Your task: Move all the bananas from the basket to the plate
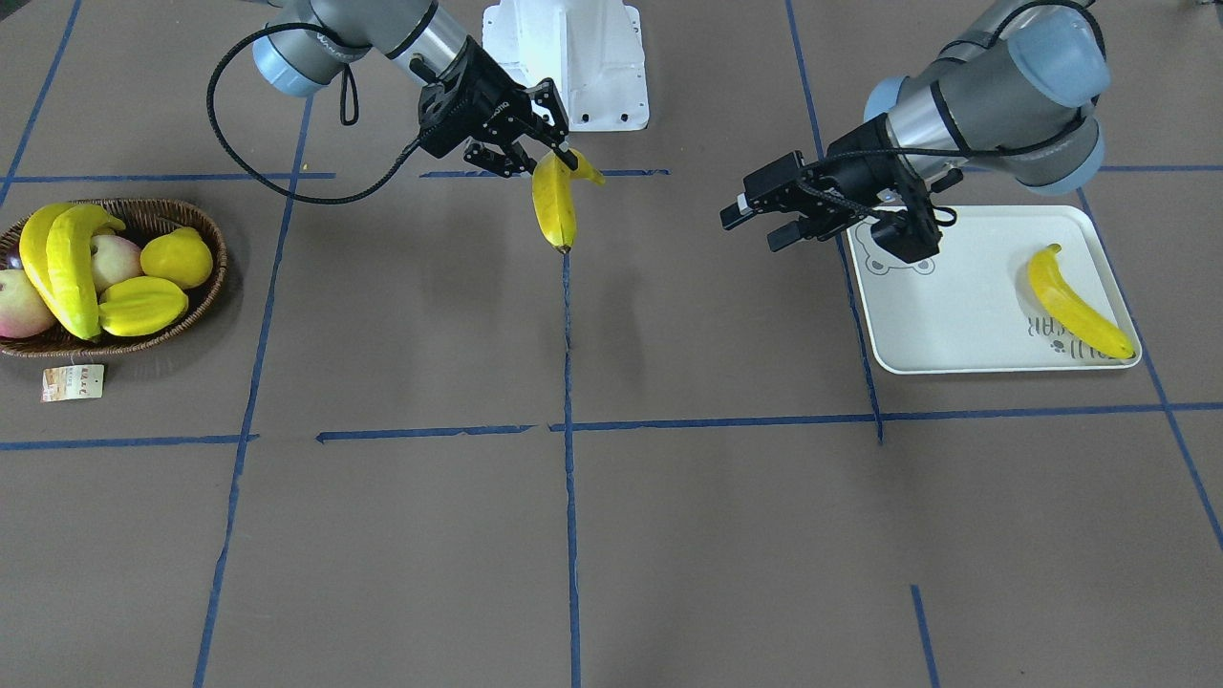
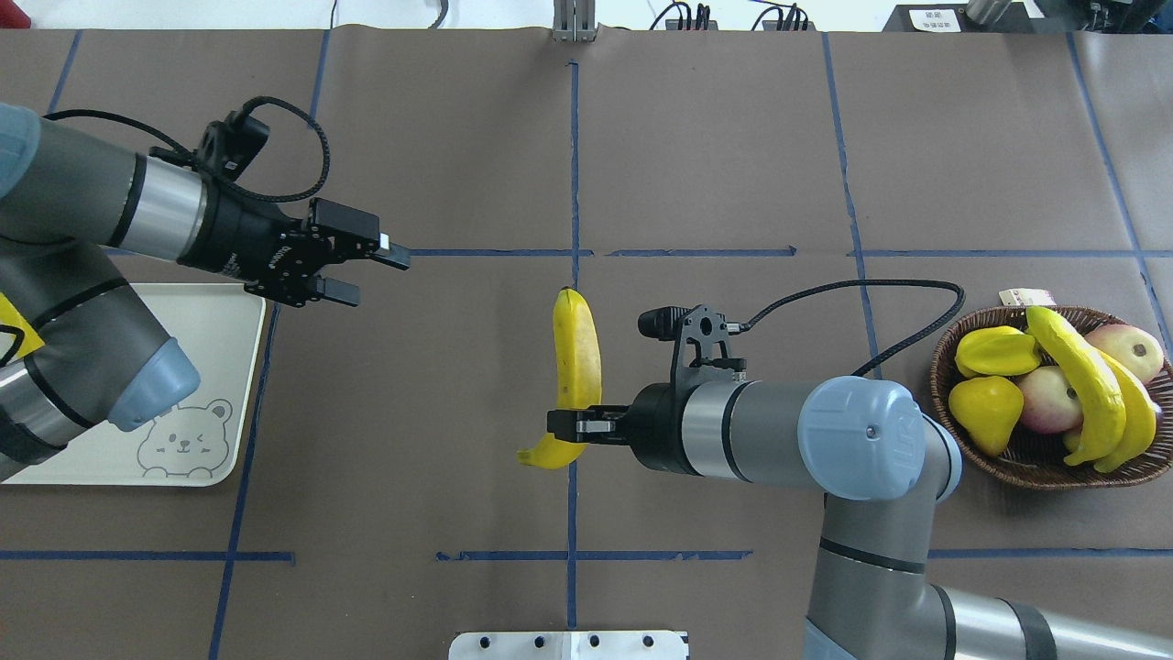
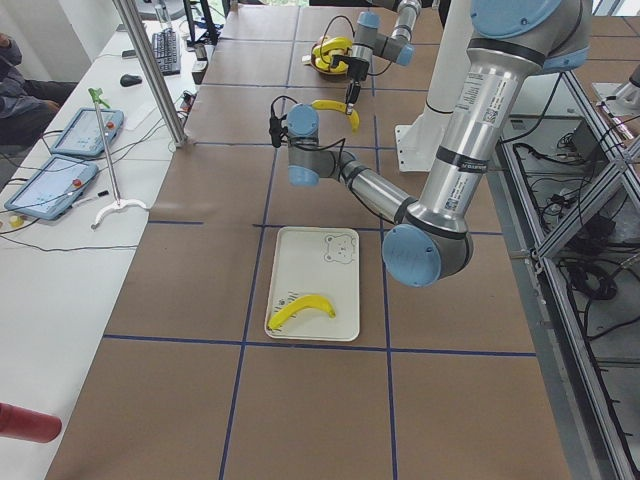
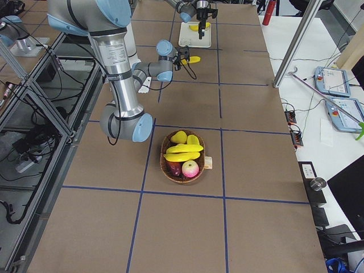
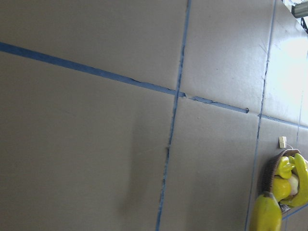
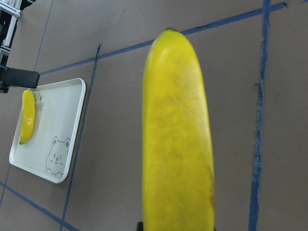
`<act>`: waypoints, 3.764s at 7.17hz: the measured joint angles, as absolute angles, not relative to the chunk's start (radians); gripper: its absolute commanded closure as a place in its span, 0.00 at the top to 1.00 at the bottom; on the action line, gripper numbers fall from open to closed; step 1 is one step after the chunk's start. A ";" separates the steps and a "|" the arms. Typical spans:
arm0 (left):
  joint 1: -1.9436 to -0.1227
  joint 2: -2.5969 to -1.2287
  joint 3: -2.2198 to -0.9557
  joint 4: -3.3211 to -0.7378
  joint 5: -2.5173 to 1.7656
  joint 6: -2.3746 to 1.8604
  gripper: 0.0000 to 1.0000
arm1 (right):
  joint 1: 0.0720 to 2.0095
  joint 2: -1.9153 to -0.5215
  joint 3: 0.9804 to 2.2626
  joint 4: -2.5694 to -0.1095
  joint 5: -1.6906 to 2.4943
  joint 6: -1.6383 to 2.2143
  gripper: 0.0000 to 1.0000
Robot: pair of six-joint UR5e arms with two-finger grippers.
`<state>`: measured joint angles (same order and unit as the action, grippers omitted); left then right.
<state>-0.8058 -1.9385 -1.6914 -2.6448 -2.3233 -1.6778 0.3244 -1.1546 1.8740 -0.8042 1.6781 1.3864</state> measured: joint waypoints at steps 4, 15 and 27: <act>-0.699 -2.023 -1.691 -2.600 -2.209 -1.705 0.97 | 0.318 -1.019 1.767 -0.821 1.677 1.387 0.10; -0.599 -2.026 -1.696 -2.588 -2.097 -1.705 0.00 | 0.322 -0.984 1.757 -0.820 1.677 1.406 0.99; -0.911 -1.591 -1.746 -2.253 -2.104 -1.695 0.03 | 0.622 -1.174 1.996 -1.433 2.010 1.086 1.00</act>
<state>-0.9107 -1.5912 -1.7464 -2.2533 -2.1035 -1.6947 0.6218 -1.1736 1.9961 -1.4328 2.0096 1.0863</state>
